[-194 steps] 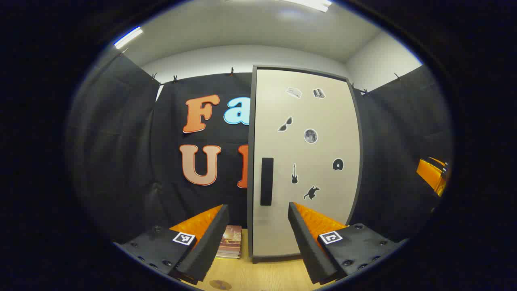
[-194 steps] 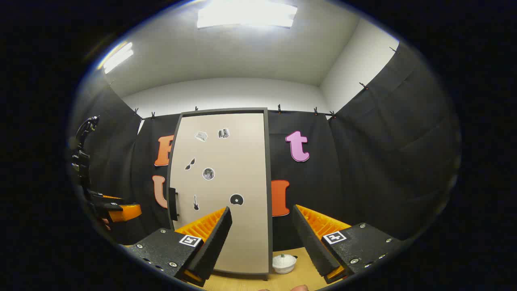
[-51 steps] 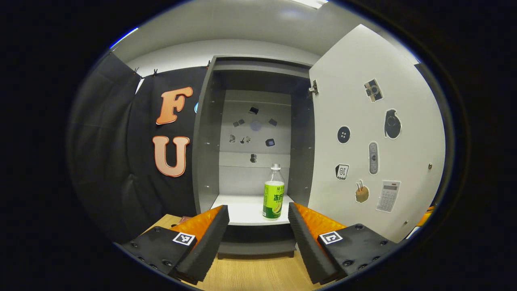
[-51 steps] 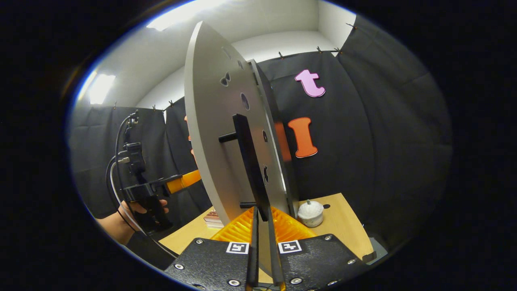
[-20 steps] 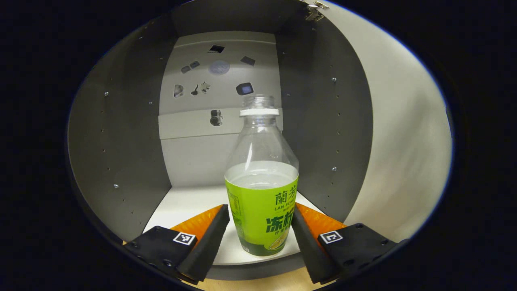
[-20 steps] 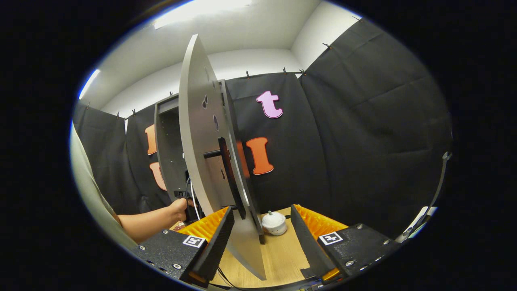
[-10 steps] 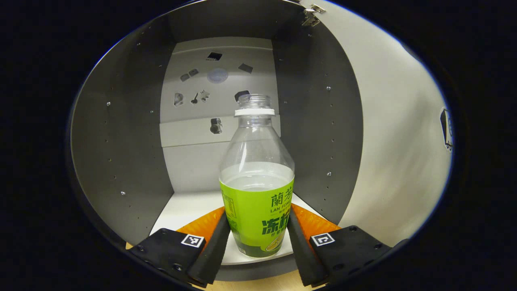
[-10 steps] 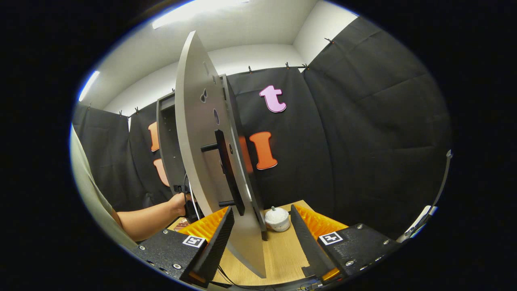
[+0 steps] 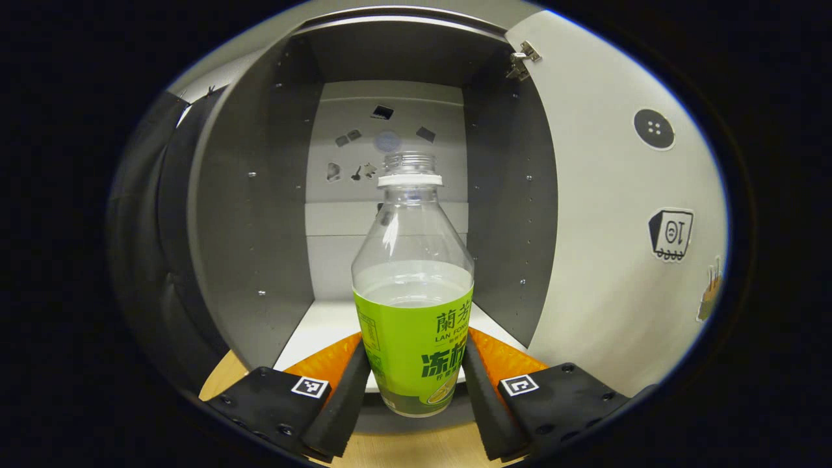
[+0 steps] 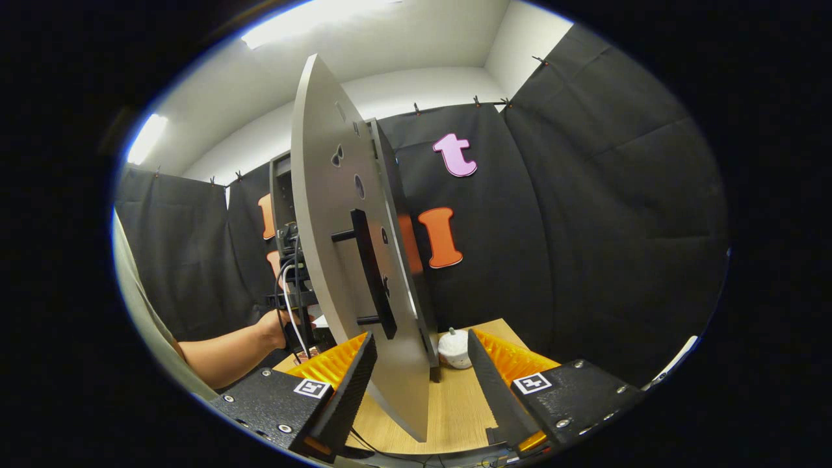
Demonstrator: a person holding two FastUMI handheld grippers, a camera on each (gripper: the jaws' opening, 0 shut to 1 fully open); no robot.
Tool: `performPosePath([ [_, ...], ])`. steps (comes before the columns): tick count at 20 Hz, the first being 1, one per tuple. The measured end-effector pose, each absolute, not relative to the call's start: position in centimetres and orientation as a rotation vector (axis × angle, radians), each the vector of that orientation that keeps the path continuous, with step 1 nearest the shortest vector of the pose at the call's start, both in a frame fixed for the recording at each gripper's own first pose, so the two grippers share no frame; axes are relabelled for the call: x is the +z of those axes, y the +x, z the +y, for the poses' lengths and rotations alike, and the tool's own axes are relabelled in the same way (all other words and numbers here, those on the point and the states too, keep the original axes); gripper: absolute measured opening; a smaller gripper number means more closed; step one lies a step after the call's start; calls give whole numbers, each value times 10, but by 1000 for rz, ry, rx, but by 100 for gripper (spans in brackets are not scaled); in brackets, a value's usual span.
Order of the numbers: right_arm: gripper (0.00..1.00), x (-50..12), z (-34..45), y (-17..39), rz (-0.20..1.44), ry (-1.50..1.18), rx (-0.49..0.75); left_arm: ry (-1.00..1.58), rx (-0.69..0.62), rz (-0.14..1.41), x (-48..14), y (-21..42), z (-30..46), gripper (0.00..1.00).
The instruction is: Open the cabinet door with the right hand, grasp the bottle in the cabinet with the left hand and place it on the coaster, then close the cabinet door with the right hand.
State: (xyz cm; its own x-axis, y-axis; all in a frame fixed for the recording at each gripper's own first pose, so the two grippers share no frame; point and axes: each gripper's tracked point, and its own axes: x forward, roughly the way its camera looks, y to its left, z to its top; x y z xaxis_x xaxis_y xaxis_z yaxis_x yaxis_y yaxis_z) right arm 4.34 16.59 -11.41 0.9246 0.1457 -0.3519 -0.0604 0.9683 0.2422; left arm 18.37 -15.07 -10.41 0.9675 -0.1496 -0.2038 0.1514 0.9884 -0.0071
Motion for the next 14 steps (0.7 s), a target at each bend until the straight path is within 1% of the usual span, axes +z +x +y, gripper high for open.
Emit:
performPosePath([
  [2,87,-113,166,39,384,240,145,3,-123,193,-99,164,-139,81],
  [9,87,-113,172,32,389,240,265,2,-4,173,-89,100,-96,81],
  [14,87,-111,163,30,389,266,221,-10,57,166,-87,71,-67,81],
])
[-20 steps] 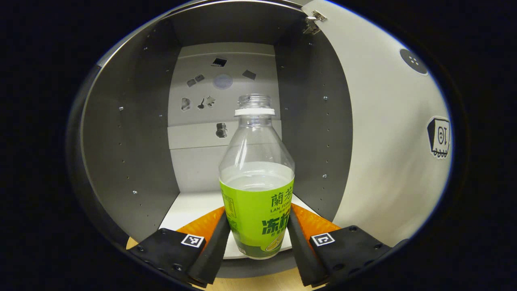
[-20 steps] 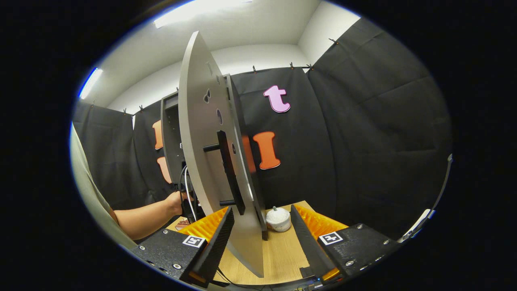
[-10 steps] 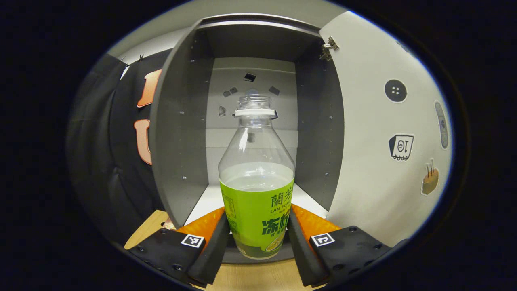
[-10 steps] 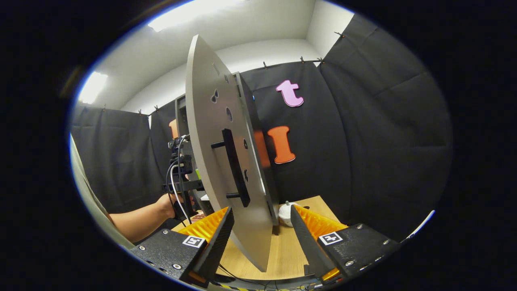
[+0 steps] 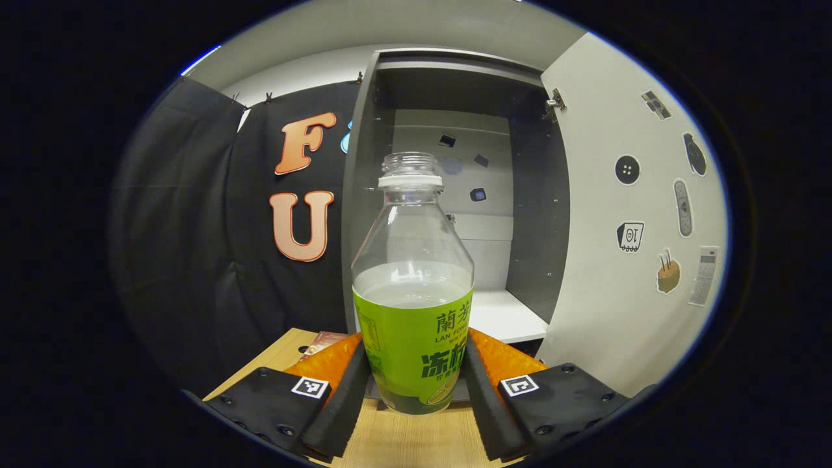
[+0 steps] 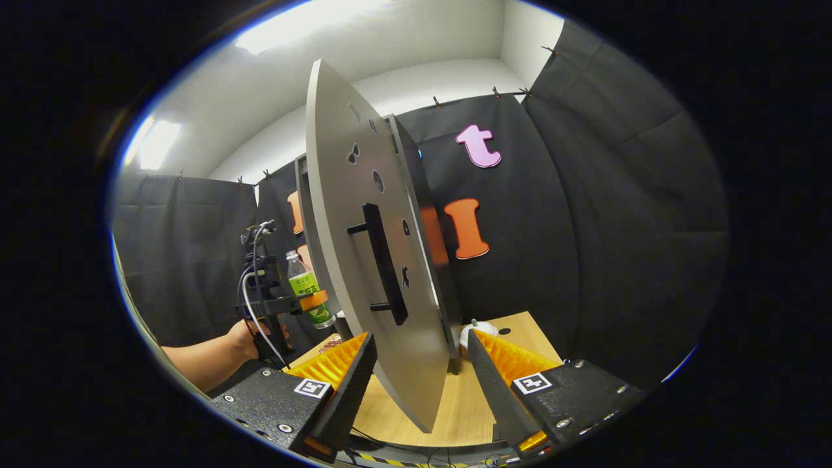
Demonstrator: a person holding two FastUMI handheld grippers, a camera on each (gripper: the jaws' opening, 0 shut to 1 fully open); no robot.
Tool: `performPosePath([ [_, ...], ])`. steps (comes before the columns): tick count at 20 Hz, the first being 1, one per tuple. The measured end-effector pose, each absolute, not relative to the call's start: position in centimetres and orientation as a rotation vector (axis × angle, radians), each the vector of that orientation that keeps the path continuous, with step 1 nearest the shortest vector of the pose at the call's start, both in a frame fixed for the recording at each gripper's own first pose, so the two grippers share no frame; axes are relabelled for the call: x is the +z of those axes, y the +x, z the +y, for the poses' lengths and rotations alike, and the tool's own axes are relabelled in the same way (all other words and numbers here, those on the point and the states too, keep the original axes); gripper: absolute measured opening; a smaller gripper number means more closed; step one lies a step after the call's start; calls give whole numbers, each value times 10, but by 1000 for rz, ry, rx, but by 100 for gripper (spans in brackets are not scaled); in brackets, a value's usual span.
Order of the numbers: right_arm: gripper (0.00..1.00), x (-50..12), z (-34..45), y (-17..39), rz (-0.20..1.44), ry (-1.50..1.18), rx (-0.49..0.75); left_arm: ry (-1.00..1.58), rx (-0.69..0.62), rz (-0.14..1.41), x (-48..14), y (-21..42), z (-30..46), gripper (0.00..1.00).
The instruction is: Open the cabinet door with the right hand, grasp the bottle in the cabinet with the left hand and place it on the coaster, then close the cabinet door with the right hand.
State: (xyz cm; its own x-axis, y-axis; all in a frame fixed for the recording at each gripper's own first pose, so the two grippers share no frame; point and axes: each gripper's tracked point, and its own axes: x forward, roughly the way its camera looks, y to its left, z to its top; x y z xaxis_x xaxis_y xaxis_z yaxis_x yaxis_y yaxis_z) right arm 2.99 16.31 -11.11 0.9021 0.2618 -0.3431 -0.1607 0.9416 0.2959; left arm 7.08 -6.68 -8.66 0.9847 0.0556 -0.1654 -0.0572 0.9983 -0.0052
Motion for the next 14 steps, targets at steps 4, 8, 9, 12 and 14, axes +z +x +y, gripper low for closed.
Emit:
performPosePath([
  [4,87,-112,158,31,366,228,161,6,65,158,-92,57,-45,81],
  [8,87,-111,167,34,342,145,92,6,80,149,-99,44,-16,83],
  [9,87,-110,172,33,339,136,83,4,87,143,-100,41,-7,83],
  [12,87,-107,185,33,327,110,63,10,106,133,-105,32,17,81],
  [14,87,-106,194,32,326,102,50,9,115,134,-115,27,29,80],
])
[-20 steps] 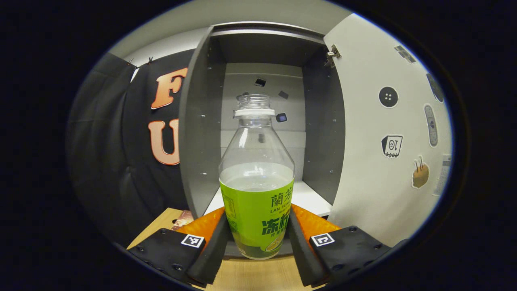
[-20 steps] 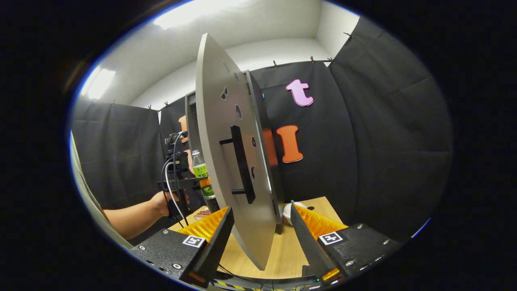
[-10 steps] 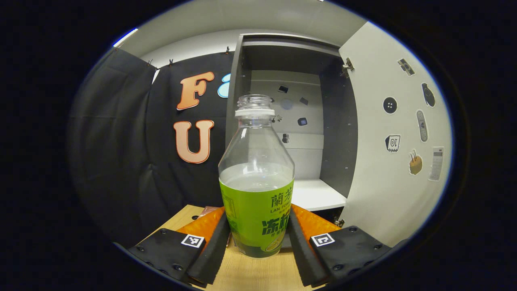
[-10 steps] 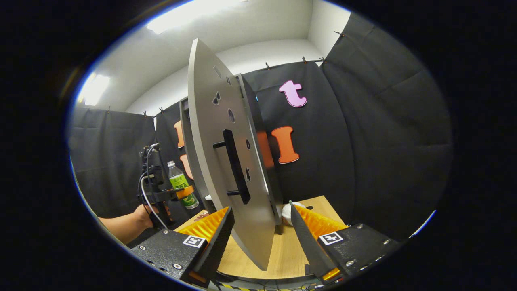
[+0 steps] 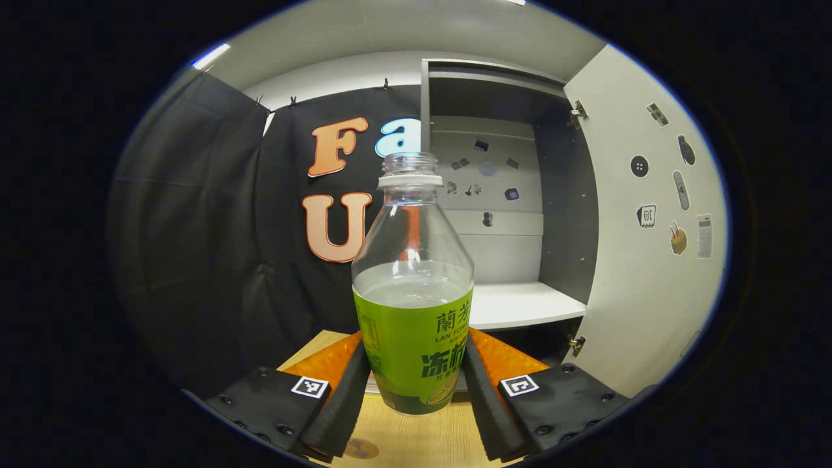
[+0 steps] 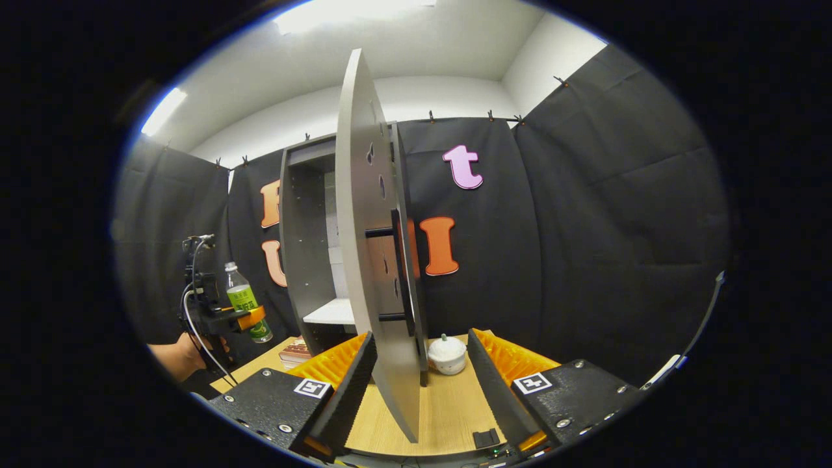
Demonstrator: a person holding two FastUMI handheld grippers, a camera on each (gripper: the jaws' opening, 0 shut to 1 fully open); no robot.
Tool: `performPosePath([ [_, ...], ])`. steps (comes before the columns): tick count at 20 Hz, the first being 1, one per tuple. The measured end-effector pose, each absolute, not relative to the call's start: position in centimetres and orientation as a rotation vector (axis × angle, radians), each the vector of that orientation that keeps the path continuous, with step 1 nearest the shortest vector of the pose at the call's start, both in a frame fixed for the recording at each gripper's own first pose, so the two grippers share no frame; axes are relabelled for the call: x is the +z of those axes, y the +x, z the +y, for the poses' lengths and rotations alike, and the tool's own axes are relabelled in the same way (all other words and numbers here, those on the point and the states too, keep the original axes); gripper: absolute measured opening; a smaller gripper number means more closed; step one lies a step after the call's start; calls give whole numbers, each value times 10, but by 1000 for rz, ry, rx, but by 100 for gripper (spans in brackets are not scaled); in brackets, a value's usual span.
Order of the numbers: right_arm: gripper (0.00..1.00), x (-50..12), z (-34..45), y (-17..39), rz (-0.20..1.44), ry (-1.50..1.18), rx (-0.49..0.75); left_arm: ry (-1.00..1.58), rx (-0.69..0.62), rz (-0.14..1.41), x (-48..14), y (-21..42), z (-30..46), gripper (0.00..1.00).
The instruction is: Open the cabinet door with the right hand, grasp the bottle in the cabinet with the left hand and place it on the coaster, then close the cabinet door with the right hand.
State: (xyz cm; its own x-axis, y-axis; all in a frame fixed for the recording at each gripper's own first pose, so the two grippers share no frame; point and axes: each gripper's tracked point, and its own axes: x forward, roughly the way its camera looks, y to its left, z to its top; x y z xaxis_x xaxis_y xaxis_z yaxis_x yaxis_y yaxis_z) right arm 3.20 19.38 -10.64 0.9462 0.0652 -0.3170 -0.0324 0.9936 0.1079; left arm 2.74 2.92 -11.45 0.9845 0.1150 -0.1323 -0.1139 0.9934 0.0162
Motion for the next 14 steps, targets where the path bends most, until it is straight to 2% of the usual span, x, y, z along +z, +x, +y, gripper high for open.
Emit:
performPosePath([
  [9,87,-105,205,37,304,7,-48,47,148,173,-175,2,82,83],
  [13,87,-104,202,40,319,-2,-72,25,179,189,-207,-5,111,80],
  [14,87,-104,203,41,317,0,-80,17,184,188,-214,-5,116,81],
])
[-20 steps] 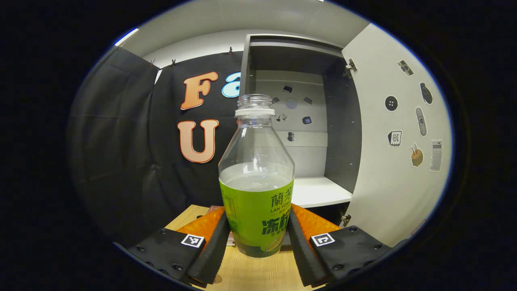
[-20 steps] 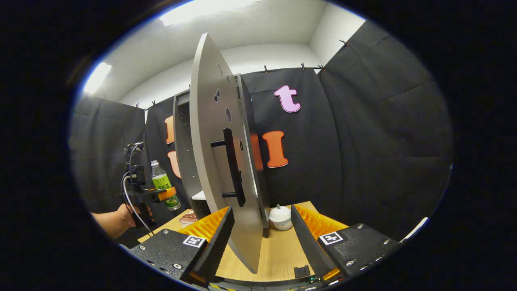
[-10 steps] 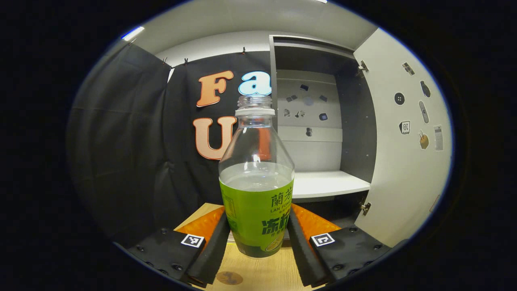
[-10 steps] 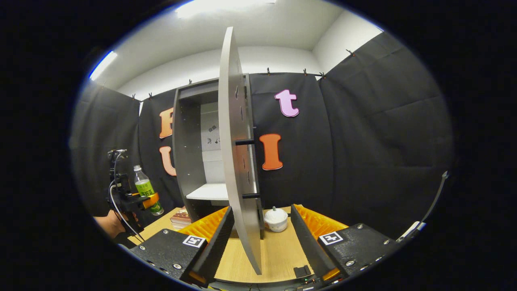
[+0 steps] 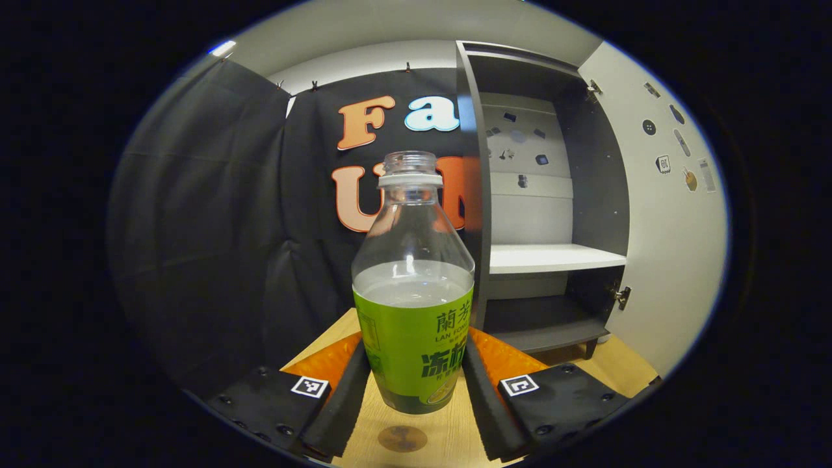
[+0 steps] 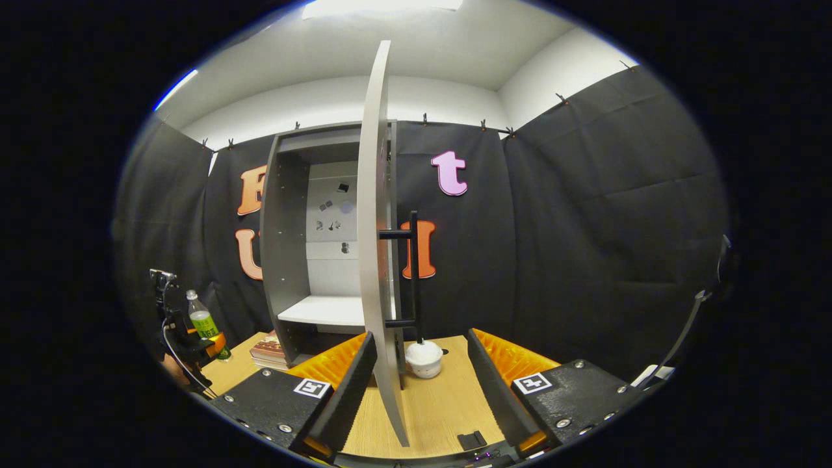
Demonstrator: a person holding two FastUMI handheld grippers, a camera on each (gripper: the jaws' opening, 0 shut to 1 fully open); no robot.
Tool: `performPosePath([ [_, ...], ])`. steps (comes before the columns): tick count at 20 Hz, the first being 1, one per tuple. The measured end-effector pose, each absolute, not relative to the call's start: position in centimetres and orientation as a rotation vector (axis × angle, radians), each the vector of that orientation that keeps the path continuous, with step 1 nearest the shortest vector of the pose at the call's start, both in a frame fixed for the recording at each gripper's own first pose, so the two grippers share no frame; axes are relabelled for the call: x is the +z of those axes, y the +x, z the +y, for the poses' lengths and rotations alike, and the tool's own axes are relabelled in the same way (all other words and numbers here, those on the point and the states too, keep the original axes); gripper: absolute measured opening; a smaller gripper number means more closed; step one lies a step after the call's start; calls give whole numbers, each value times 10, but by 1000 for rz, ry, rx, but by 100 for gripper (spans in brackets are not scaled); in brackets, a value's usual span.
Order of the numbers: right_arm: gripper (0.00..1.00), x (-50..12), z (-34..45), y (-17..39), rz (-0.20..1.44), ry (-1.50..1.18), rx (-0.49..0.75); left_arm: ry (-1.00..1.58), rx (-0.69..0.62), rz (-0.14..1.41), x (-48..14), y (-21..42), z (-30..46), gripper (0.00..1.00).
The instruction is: Open the cabinet door with the right hand, grasp the bottle in the cabinet with the left hand and place it on the coaster, then close the cabinet door with the right hand.
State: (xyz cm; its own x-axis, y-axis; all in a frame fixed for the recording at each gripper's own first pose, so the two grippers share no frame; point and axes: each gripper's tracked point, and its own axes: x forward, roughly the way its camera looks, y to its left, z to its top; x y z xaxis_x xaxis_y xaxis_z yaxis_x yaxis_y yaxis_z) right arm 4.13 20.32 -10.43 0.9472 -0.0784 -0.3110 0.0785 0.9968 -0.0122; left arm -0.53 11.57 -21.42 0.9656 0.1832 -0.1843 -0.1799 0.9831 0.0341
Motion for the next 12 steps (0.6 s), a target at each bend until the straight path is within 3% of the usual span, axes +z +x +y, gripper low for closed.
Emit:
performPosePath([
  [12,87,-98,208,49,307,-38,-204,162,221,229,-317,-8,118,81],
])
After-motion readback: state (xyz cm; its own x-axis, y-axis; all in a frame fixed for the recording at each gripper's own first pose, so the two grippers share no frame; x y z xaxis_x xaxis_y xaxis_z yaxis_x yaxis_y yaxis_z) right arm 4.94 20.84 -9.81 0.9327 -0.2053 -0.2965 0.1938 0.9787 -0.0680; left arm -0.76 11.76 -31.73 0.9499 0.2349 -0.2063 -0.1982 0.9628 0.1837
